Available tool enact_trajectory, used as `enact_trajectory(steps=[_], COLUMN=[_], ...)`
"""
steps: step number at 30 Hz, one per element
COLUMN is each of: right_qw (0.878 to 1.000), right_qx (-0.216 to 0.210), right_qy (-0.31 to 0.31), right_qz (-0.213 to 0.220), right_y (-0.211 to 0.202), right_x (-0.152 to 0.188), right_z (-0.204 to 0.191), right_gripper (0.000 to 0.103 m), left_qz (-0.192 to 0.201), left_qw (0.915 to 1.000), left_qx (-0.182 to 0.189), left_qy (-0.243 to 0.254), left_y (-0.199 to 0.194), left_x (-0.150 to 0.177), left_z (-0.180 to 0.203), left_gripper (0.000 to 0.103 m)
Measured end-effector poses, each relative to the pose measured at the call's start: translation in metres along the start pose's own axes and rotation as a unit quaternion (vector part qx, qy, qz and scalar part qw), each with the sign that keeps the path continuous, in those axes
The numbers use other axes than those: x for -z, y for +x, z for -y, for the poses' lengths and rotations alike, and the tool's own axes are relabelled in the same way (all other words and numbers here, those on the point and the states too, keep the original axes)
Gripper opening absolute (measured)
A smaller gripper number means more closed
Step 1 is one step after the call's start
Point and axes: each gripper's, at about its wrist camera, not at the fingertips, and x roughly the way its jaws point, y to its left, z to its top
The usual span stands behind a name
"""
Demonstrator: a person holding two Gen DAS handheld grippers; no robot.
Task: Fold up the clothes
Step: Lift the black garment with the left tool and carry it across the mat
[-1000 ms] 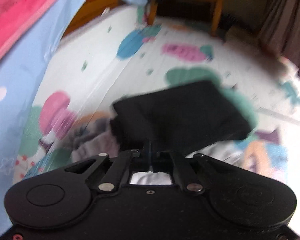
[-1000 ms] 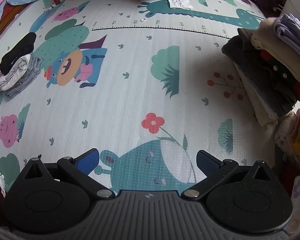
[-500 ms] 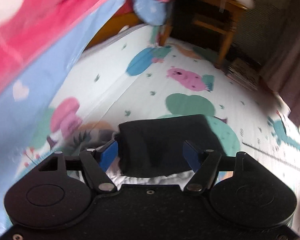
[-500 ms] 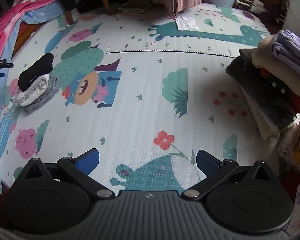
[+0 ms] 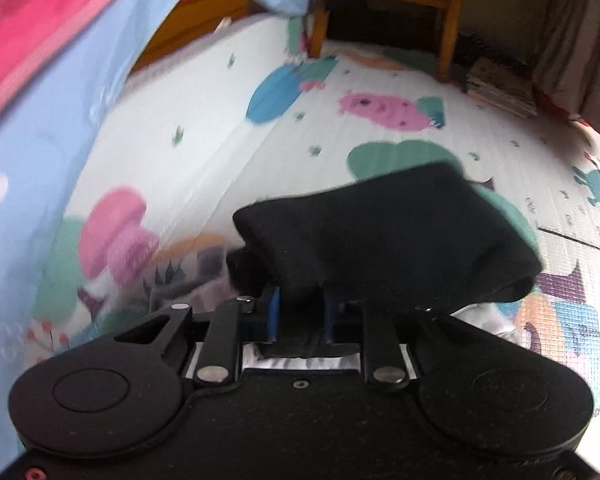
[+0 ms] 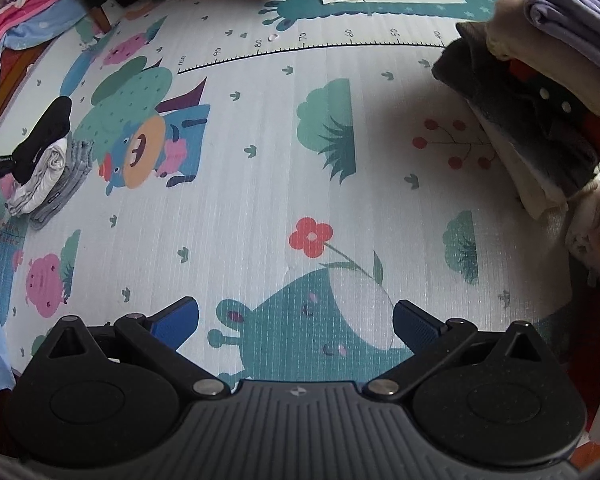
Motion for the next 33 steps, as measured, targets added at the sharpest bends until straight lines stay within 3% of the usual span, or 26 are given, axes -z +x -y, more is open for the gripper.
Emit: enact_trajectory(steps=[4, 8, 12, 16, 21, 26, 31, 33], right_qw=[1.0, 0.999, 0.997, 0.99, 0.984, 0.979, 0.974, 0.971], right_qx=[-0.004, -0.016, -0.023, 0.008, 0.026, 0.026, 0.017, 0.022], right_qy=[-0.006, -0.018, -0.059, -0.118, -0.145, -0.148, -0.146, -0.153], right_qz=[0.006, 0.025, 0.049, 0.079, 0.102, 0.135, 0.173, 0.184], right_y=[-0.005, -0.021, -0.042, -0.061, -0.084, -0.113, -0.143, -0.151], right_x=[-0.002, -0.007, -0.011, -0.01, -0.006, -0.001, 0.008, 0.013], right_z=[-0.006, -0.016, -0.031, -0.042, -0.04, -0.039, -0.045, -0.048], right_gripper=[0.103, 0.103, 0.103, 0.103, 0.103, 0.103, 0.103, 0.103], left_qz=[0.041, 0.091, 0.144, 0.174, 0.199, 0.213, 0.194, 0.174], left_qw=[0.9985, 0.9926, 0.9803, 0.9673, 0.9482, 0.924, 0.9012, 0.8975], left_qx=[0.033, 0.079, 0.126, 0.171, 0.229, 0.284, 0.345, 0.357], left_qy=[0.012, 0.018, 0.05, 0.069, 0.093, 0.142, 0.176, 0.191], left_y=[-0.039, -0.108, -0.194, -0.279, -0.368, -0.434, -0.462, -0.458], left_x=[-0.02, -0.047, -0.07, -0.073, -0.057, -0.009, 0.04, 0.058], left_z=[0.008, 0.027, 0.056, 0.073, 0.092, 0.126, 0.155, 0.17], left_gripper=[0.017, 0.016, 0.015, 0.01, 0.008, 0.008, 0.008, 0.008])
